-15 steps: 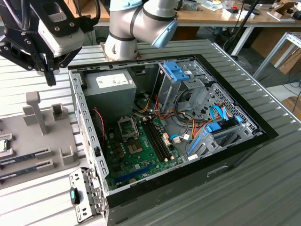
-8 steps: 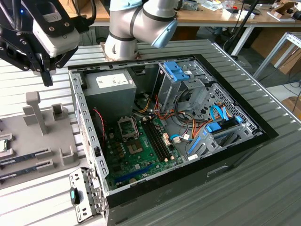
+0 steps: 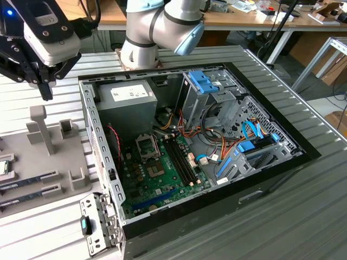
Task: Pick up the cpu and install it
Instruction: 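Reach for the cpu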
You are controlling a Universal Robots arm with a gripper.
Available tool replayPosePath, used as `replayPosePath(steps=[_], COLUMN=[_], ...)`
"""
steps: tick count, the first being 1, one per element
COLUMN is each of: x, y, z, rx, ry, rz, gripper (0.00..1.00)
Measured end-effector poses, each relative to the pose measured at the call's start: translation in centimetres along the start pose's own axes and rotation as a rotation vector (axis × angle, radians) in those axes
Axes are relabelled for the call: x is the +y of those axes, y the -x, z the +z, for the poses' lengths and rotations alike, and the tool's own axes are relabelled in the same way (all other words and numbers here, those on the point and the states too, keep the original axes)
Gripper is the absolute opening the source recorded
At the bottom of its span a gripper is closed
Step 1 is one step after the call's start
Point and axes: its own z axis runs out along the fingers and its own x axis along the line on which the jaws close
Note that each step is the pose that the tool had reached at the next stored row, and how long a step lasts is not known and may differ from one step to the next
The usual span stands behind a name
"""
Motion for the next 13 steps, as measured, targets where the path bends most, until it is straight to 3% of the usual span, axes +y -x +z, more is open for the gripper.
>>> replayPosePath(steps=[13], x=[-0.03], y=[-0.45], z=[-0.01], rx=[0.0000], ry=[0.0000], rz=[0.000], gripper=[0.11])
